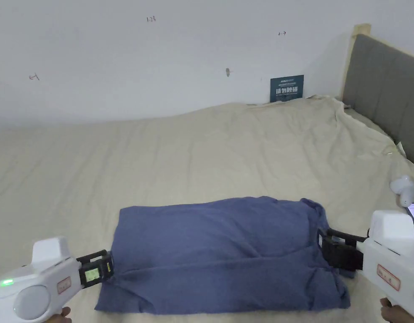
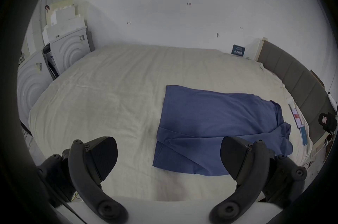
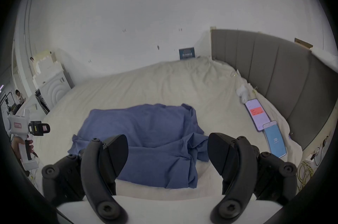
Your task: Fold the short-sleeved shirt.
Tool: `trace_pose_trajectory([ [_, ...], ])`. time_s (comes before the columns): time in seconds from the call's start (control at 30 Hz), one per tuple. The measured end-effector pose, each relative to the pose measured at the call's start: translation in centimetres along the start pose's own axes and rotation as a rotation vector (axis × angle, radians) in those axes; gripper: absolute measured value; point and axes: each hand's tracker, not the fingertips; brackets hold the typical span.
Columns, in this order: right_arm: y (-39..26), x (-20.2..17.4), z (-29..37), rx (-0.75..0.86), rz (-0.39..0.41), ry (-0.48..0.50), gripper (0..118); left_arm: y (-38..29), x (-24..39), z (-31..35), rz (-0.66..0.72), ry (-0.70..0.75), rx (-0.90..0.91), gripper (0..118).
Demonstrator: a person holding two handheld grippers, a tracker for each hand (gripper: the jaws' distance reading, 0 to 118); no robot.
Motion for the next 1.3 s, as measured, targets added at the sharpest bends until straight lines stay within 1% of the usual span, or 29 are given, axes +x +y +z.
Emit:
trace_pose_trajectory([
  [0.03, -0.1, -0.1, 0.6, 0.008, 0.007, 0.001, 83, -0.3, 0.0, 0.4, 0.002, 0.001, 0.007, 115],
  [0.07, -0.2, -0.2, 1.2, 0.021, 0.016, -0.005, 72, -0.6, 0.0, 0.9, -0.002, -0.001, 0.015, 113],
  [0.1, -0.4, -0.7, 1.8, 0.042, 0.034, -0.014, 57, -1.1, 0.2, 1.4, -0.012, 0.0, 0.031, 107],
  [0.13, -0.6, -0.8, 2.3, 0.055, 0.046, -0.024, 36, -1.6, 0.3, 1.9, -0.013, 0.003, 0.06, 91],
  [0.17, -0.9, -0.9, 2.7, 0.066, 0.063, -0.039, 18, -2.1, 0.5, 2.4, -0.017, 0.005, 0.1, 69],
  [0.2, -1.1, -1.0, 3.0, 0.074, 0.083, -0.044, 3, -2.5, 0.5, 2.8, -0.025, -0.007, 0.116, 37],
  [0.23, -1.4, -1.3, 3.3, 0.085, 0.097, -0.054, 1, -2.9, 0.6, 3.0, -0.025, -0.01, 0.11, 26],
  [0.33, -2.1, -1.3, 4.2, 0.109, 0.11, -0.06, 0, -4.0, 0.2, 3.2, 0.011, -0.036, 0.086, 1],
  [0.37, -2.3, -1.4, 4.3, 0.112, 0.112, -0.064, 0, -4.4, 0.0, 3.2, 0.022, -0.055, 0.084, 0],
  [0.43, -2.5, -1.4, 4.4, 0.109, 0.122, -0.076, 0, -4.7, 0.0, 3.1, 0.032, -0.049, 0.061, 0],
  [0.57, -2.6, -0.9, 3.8, 0.095, 0.08, -0.066, 0, -5.1, -0.5, 2.1, 0.031, -0.029, 0.036, 0],
  [0.73, -2.4, -0.6, 2.9, 0.084, 0.068, -0.075, 0, -4.2, -0.4, -0.7, 0.007, 0.015, -0.044, 0],
  [0.77, -2.4, -0.7, 2.7, 0.081, 0.063, -0.076, 0, -4.0, -0.4, -1.7, 0.015, 0.012, -0.08, 4],
  [0.8, -2.4, -0.6, 2.4, 0.076, 0.057, -0.077, 0, -3.9, -0.4, -2.7, 0.024, 0.009, -0.112, 11],
  [0.9, -2.6, -0.2, 1.3, 0.053, 0.039, -0.079, 0, -3.4, -0.2, -6.2, 0.024, 0.017, -0.196, 71],
  [0.93, -2.7, -0.1, 1.0, 0.044, 0.036, -0.083, 0, -3.4, -0.1, -7.4, 0.014, 0.035, -0.231, 86],
  [0.97, -2.8, 0.1, 0.6, 0.036, 0.033, -0.086, 0, -3.4, 0.1, -8.4, -0.006, 0.061, -0.257, 92],
  [1.07, -3.0, 0.5, -0.5, 0.015, 0.024, -0.098, 0, -4.0, 0.3, -11.4, -0.067, 0.11, -0.275, 93],
  [1.17, -3.4, 1.1, -1.8, -0.013, 0.008, -0.119, 0, -4.3, -0.4, -14.7, -0.075, 0.133, -0.359, 92],
  [1.3, -3.7, 1.9, -2.9, -0.047, -0.016, -0.139, 0, -5.4, -0.5, -16.9, -0.072, 0.141, -0.42, 82],
])
